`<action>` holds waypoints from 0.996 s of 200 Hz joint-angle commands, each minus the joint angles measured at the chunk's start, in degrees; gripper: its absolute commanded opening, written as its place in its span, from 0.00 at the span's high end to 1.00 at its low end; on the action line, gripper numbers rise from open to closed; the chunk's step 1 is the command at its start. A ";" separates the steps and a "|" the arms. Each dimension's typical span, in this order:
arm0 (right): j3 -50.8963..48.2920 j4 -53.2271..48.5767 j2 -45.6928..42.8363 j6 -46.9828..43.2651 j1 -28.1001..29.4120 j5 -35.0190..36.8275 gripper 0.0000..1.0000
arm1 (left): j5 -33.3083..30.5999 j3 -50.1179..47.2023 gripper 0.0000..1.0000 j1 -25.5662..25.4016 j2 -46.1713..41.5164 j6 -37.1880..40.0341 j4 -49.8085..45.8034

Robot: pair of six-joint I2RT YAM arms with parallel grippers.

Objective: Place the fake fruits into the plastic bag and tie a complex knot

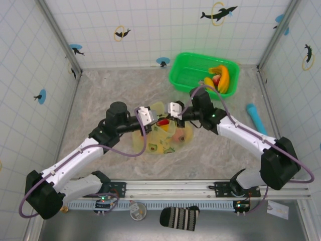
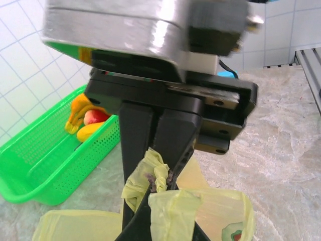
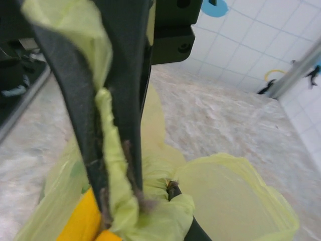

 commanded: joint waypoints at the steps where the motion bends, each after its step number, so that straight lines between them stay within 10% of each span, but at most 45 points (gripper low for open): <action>1: -8.85 19.54 -3.23 -1.73 3.25 18.32 1.00 | 1.88 1.61 1.00 -0.28 -1.09 -0.73 1.21; 29: -14.15 31.99 -3.94 -4.01 6.19 29.82 1.00 | 0.67 1.80 0.59 -0.32 -2.01 -4.17 1.06; 91: -17.85 46.76 -2.62 -10.61 9.68 41.16 1.00 | 3.43 1.43 0.32 -0.34 -7.55 -10.14 0.81; 131: -18.27 49.66 -2.27 -11.57 10.09 41.23 1.00 | 7.60 4.64 0.30 -0.31 -9.41 -16.03 -0.61; 154: -18.56 49.11 -2.36 -11.01 10.24 39.34 1.00 | -1.85 8.34 0.32 -0.09 -7.56 -28.02 0.54; 199: -20.69 51.17 -2.54 -11.22 10.79 38.43 1.00 | -8.82 16.80 0.61 7.55 3.32 -48.99 -6.22</action>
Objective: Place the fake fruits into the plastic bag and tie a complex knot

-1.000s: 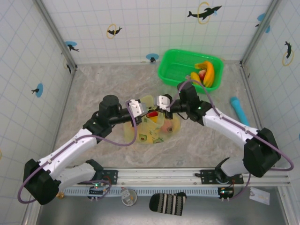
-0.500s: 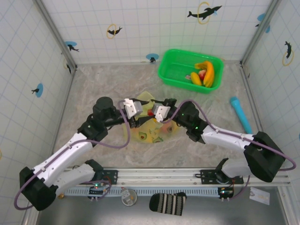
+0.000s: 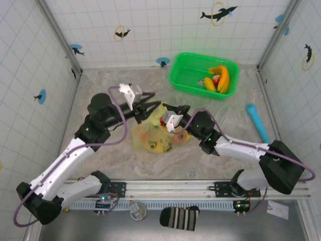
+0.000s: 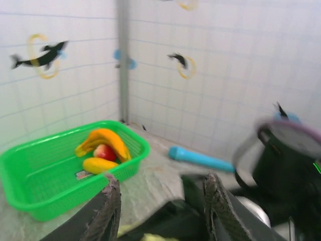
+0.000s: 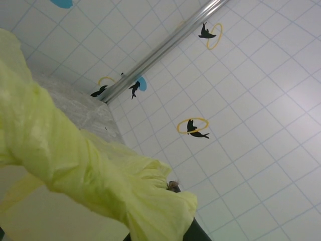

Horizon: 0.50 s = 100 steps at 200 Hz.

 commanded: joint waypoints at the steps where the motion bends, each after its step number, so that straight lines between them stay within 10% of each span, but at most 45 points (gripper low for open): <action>1: -1.76 5.36 0.09 -0.84 0.59 -0.29 1.00 | -2.98 2.85 0.61 4.74 5.43 -17.25 -4.64; 51: -2.87 7.21 -0.03 -3.91 1.37 -1.87 1.00 | 20.75 -3.98 0.61 12.83 12.68 -41.87 9.81; 100: -2.44 11.92 2.30 -7.58 2.98 -0.19 1.00 | 26.40 -8.40 0.64 12.83 13.15 -52.67 20.22</action>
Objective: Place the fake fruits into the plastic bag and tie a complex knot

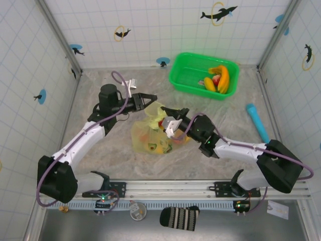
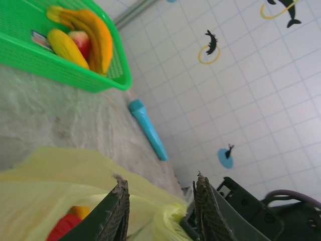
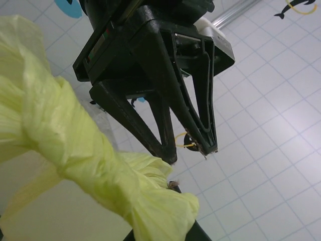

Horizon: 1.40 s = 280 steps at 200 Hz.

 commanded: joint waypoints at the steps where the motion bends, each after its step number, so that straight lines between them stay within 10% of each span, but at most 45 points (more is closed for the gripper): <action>1: -0.14 6.26 1.29 -2.97 1.18 0.70 1.00 | 6.52 -1.31 0.64 -0.08 -0.88 -9.82 9.84; 155: 1.90 5.51 2.80 -9.05 3.86 3.11 1.00 | 5.07 -2.00 0.53 -0.61 -1.44 -1.62 -5.14; 280: 3.87 5.09 3.96 -10.70 3.52 4.87 1.00 | 10.56 -2.09 0.91 -2.05 -2.25 -8.95 4.44</action>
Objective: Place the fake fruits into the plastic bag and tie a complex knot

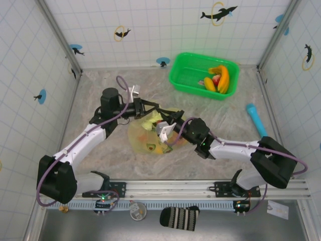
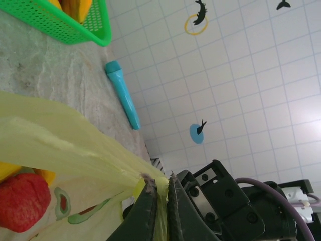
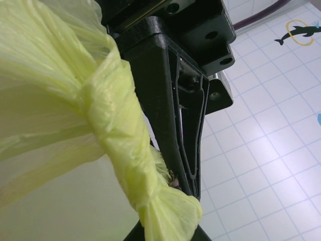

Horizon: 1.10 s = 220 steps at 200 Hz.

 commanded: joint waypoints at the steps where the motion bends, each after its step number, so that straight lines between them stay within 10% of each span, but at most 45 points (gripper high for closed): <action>1: 2.63 2.35 0.38 0.07 0.10 0.56 1.00 | 3.69 1.10 0.91 -1.01 -1.86 -1.43 3.41; 115: 1.34 -2.96 -3.23 4.47 -1.22 -2.46 0.44 | 1.67 -0.49 0.96 -1.00 -1.91 -2.19 6.67; 220: -1.57 -21.79 -14.90 12.12 -3.05 -11.94 0.41 | -2.32 -2.00 1.00 -1.03 -2.53 1.47 4.86</action>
